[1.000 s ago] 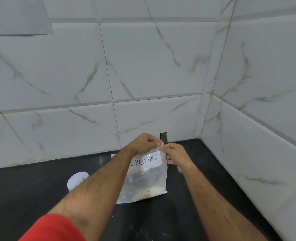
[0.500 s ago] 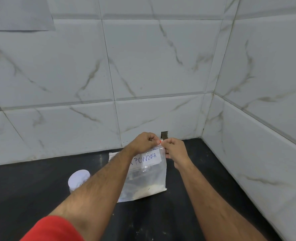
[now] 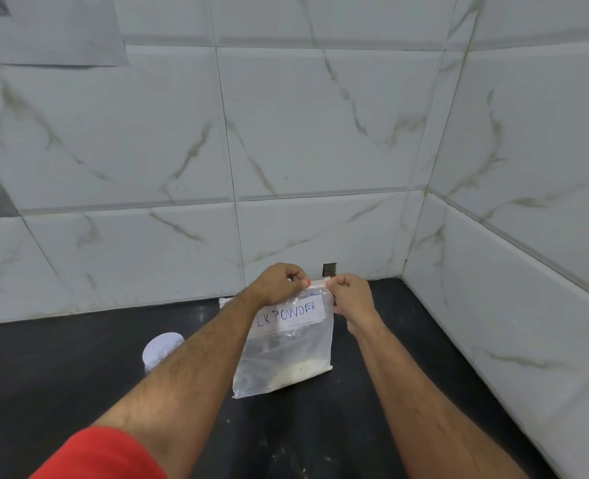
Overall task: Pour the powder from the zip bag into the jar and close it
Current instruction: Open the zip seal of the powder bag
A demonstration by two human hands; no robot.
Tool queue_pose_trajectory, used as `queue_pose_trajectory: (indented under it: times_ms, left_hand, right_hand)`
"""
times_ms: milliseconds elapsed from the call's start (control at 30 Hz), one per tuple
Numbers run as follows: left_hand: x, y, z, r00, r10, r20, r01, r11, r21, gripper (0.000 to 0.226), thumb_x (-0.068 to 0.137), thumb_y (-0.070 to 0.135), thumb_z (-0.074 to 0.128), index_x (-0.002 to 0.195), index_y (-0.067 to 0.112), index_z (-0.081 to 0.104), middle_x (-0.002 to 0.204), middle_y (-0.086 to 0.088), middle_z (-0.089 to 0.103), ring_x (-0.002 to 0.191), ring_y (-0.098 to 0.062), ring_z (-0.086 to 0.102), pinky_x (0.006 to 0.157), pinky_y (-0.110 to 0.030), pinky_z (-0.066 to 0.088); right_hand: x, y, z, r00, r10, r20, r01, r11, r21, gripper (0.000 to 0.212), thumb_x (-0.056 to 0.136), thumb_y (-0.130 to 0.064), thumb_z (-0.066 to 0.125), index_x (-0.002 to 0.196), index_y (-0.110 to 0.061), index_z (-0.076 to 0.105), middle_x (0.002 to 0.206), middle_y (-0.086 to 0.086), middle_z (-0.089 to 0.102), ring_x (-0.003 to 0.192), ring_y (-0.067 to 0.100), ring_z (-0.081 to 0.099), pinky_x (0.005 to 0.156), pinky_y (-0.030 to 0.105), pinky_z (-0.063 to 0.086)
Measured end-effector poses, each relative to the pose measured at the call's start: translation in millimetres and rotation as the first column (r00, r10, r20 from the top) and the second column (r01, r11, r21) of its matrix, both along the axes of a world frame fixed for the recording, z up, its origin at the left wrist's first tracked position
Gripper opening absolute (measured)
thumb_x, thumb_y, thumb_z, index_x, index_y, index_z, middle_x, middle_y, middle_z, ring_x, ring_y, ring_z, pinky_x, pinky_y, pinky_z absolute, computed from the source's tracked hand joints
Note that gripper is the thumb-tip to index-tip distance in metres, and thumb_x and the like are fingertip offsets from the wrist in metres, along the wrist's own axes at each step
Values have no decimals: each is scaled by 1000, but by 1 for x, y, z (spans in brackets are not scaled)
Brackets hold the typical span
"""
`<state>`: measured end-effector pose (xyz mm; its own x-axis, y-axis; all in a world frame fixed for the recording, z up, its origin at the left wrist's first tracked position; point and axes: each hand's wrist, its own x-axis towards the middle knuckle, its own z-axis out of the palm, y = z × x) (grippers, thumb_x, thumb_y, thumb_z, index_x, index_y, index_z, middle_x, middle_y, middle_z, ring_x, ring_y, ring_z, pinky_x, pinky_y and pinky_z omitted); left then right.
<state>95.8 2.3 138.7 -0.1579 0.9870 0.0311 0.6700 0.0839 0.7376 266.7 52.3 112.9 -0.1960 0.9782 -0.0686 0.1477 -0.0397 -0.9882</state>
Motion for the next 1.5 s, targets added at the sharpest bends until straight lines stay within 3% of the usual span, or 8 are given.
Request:
queue_pose_trajectory:
  times_ms: [200, 333, 500, 800, 967, 1167, 1500]
  left_hand:
    - [-11, -11, 2, 999, 18, -35, -18, 1000, -5, 12, 93, 24, 65, 93, 15, 73, 97, 3, 69, 91, -12, 59, 86, -30, 47]
    - [-18, -18, 6, 998, 25, -58, -26, 1000, -13, 12, 93, 24, 65, 93, 16, 73, 101, -1, 71, 92, -13, 59, 91, -32, 48]
    - [-27, -25, 12, 996, 31, -80, -32, 999, -14, 10, 93, 25, 65, 89, 18, 72, 101, 0, 72, 91, -12, 60, 87, -28, 47]
    - [-47, -41, 18, 986, 69, -151, -74, 997, -27, 14, 92, 27, 67, 78, 29, 66, 86, 19, 66, 86, -6, 59, 77, -21, 42]
    - [-54, -48, 25, 979, 89, -183, -93, 996, -15, 14, 92, 28, 66, 79, 30, 66, 84, 19, 65, 83, -3, 57, 75, -22, 42]
    - [-65, -60, 30, 972, 125, -201, -128, 992, -4, 9, 92, 26, 66, 84, 24, 69, 82, 14, 66, 79, -6, 58, 69, -20, 42]
    - [-88, -82, 27, 962, 204, -179, -205, 979, 14, 10, 94, 25, 65, 90, 19, 72, 89, 9, 68, 88, -12, 59, 81, -26, 41]
  right_hand:
    - [3, -4, 3, 1000, 11, -2, -11, 1000, -5, 17, 92, -5, 58, 77, -10, 63, 90, 18, 69, 87, 30, 66, 89, 56, 58]
    - [5, -6, 4, 1000, 8, -1, -8, 1000, -1, 17, 92, -7, 59, 75, -11, 62, 80, 9, 64, 79, 23, 60, 79, 47, 59]
    - [8, -6, 6, 1000, -4, -6, 4, 1000, 7, 19, 93, -8, 59, 74, -11, 62, 75, 5, 61, 72, 17, 57, 69, 38, 56]
    - [11, -8, 7, 999, -28, -22, 29, 999, 40, 19, 94, -9, 59, 76, -11, 62, 73, 3, 62, 69, 15, 56, 71, 36, 52]
    - [12, -7, 11, 999, -30, -32, 32, 997, 70, 23, 95, -9, 60, 72, -14, 61, 69, -1, 60, 64, 13, 54, 57, 25, 44]
    - [14, -7, 15, 999, -37, -25, 39, 997, 72, 23, 95, -7, 58, 74, -15, 62, 70, 0, 61, 65, 13, 54, 58, 25, 44]
    - [18, -6, 18, 999, -45, -29, 47, 996, 79, 24, 94, -4, 56, 73, -13, 61, 70, 3, 60, 68, 16, 54, 65, 32, 48]
